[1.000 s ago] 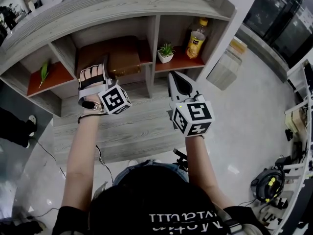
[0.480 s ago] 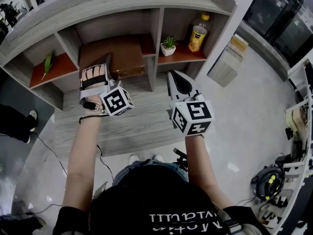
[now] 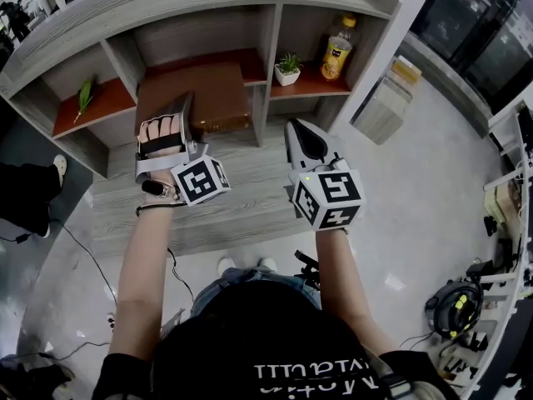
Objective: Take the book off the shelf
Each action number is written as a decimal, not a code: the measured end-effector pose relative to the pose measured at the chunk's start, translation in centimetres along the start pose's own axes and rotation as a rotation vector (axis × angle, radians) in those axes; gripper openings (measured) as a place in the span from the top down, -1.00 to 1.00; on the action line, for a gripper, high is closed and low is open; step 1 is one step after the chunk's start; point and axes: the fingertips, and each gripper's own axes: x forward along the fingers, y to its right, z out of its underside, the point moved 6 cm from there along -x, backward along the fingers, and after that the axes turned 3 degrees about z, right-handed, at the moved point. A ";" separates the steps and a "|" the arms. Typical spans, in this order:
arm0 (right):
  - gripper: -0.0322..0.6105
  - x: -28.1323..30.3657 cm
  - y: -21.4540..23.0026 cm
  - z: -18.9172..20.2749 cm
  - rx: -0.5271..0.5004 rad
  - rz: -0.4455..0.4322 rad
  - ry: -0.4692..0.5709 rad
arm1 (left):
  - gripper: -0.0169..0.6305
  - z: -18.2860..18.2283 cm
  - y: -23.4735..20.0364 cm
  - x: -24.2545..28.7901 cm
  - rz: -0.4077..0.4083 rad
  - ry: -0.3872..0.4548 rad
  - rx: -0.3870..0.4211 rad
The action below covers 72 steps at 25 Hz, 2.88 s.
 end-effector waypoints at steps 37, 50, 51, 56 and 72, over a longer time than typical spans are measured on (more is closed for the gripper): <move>0.85 -0.9 -2.5 0.3 -0.044 -0.033 -0.005 | 0.22 3.6 1.6 -6.0 0.223 0.007 -0.982; 0.85 -0.2 -4.5 2.3 -0.055 -0.081 -0.050 | 0.22 5.5 3.8 -6.2 0.276 -0.051 -1.182; 0.85 -0.2 -4.7 2.4 -0.058 -0.085 -0.052 | 0.22 5.6 3.8 -6.2 0.275 -0.053 -1.187; 0.85 -0.1 -5.2 2.7 -0.067 -0.100 -0.057 | 0.22 6.1 4.1 -6.6 0.268 -0.058 -1.216; 0.85 0.6 -6.1 3.1 -0.072 -0.132 -0.067 | 0.22 6.5 3.6 -6.8 0.258 -0.057 -1.229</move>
